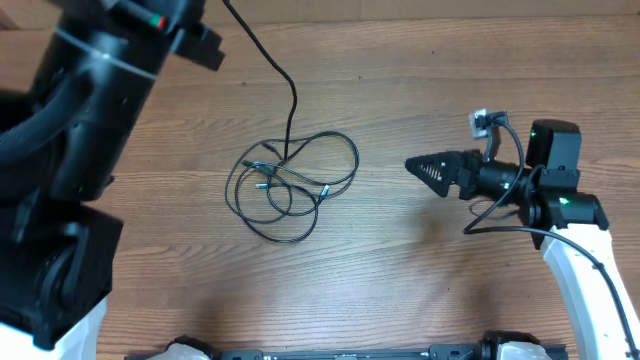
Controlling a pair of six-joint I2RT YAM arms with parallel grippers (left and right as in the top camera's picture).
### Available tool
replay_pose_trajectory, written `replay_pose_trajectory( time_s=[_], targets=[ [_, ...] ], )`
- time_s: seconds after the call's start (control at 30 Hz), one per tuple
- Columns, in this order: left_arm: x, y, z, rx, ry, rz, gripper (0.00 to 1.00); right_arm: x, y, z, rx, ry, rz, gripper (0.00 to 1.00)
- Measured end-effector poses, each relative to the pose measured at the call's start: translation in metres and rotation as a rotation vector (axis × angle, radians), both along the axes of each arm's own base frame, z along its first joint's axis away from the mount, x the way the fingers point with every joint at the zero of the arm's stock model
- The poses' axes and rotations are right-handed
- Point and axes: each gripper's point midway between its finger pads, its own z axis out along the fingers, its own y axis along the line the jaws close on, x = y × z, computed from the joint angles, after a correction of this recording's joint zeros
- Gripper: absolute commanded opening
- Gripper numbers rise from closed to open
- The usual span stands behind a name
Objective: Untangle cables
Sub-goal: 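Lift the left gripper up and away from the loosened cable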
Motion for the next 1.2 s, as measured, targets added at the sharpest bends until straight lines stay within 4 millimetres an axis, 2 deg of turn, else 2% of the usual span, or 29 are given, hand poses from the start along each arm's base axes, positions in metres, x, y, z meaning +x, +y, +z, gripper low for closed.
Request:
replay_pose_trajectory(
  time_s=[0.03,0.13,0.23,0.27,0.33,0.4,0.5,0.57,0.77,0.8,0.87,0.9,0.93,0.97,1.2],
  targets=[
    [0.005,-0.003,-0.005,0.005,0.018,-0.004,0.04,0.003,0.005,0.023,0.031,-0.127,0.058,0.96],
    [0.014,-0.012,-0.013,0.006,0.057,-0.045,0.04,-0.004,0.017,0.071,0.084,-0.402,0.203,0.99],
    [0.019,-0.023,-0.021,-0.003,0.096,-0.106,0.04,-0.014,0.026,0.093,0.097,-0.549,0.290,0.99],
    [0.021,-0.027,-0.023,-0.009,0.110,-0.131,0.04,-0.020,0.035,0.106,0.099,-0.638,0.339,0.99],
    [0.025,-0.035,-0.028,-0.017,0.140,-0.176,0.04,-0.031,0.048,0.119,0.111,-0.710,0.398,0.99],
    [0.029,-0.046,-0.036,-0.026,0.180,-0.236,0.04,-0.035,0.060,0.125,0.123,-0.730,0.410,0.99],
    [0.027,-0.063,-0.045,-0.018,0.227,-0.351,0.04,-0.026,0.066,0.127,0.122,-0.717,0.351,0.99],
    [0.022,-0.070,-0.048,-0.004,0.238,-0.406,0.04,-0.020,0.064,0.129,0.116,-0.718,0.314,0.93],
    [-0.002,-0.095,-0.053,0.034,0.251,-0.558,0.04,-0.004,0.059,0.132,0.097,-0.721,0.211,0.89],
    [-0.006,-0.099,-0.053,0.039,0.251,-0.576,0.04,-0.002,0.059,0.132,0.095,-0.721,0.198,0.85],
    [-0.011,-0.104,-0.055,0.047,0.257,-0.600,0.04,0.000,0.058,0.132,0.090,-0.724,0.184,0.70],
    [-0.012,-0.105,-0.056,0.049,0.261,-0.607,0.04,0.002,0.057,0.133,0.086,-0.731,0.174,0.33],
    [-0.014,-0.107,-0.056,0.051,0.262,-0.614,0.04,0.003,0.057,0.133,0.084,-0.734,0.172,0.15],
    [-0.014,-0.107,-0.057,0.053,0.267,-0.617,0.04,0.003,0.057,0.133,0.081,-0.737,0.167,0.04],
    [-0.014,-0.108,-0.058,0.057,0.271,-0.619,0.04,0.005,0.056,0.124,0.078,-0.679,0.162,0.04]
  ],
)
